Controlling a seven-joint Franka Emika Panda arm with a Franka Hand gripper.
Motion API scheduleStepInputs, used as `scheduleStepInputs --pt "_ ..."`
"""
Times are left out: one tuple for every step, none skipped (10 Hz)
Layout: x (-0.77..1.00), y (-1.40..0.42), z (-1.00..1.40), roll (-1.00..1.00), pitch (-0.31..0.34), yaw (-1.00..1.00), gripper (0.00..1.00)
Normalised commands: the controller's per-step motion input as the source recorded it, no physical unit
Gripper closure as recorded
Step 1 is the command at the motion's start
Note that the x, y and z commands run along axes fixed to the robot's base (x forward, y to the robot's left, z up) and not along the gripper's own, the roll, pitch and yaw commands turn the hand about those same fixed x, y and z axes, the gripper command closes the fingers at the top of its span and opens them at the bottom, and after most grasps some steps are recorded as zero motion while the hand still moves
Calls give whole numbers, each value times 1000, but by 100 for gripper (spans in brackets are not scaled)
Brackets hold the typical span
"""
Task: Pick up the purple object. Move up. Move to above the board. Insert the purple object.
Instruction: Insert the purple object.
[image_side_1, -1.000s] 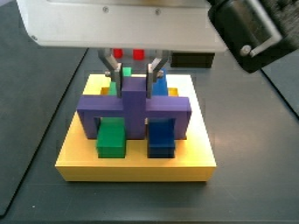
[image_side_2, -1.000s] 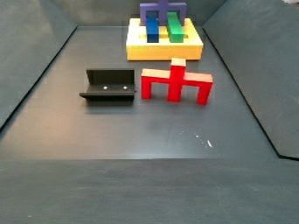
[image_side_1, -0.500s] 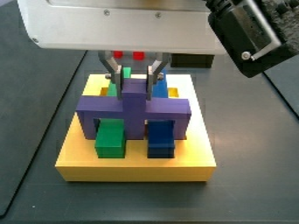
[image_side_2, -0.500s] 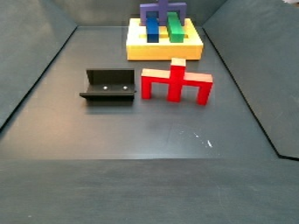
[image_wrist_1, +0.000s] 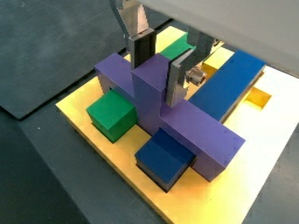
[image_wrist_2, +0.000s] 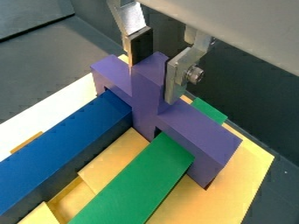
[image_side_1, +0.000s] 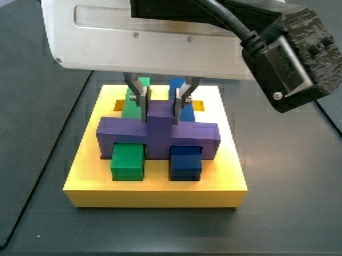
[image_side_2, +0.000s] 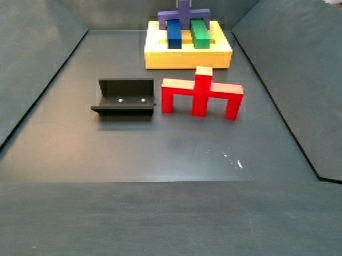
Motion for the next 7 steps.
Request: scheduleStepInputs --pt "-9 57 -506 -231 -83 0 100" --pt "-26 94 -491 -307 -146 0 100" --pt "-34 51 -543 -254 -167 0 100" --pt "-89 23 -577 -211 -183 17 100" --pt "-26 0 -260 -46 -57 0 100" --pt "0 0 0 -9 0 0 100" --pt "0 0 0 0 0 0 100"
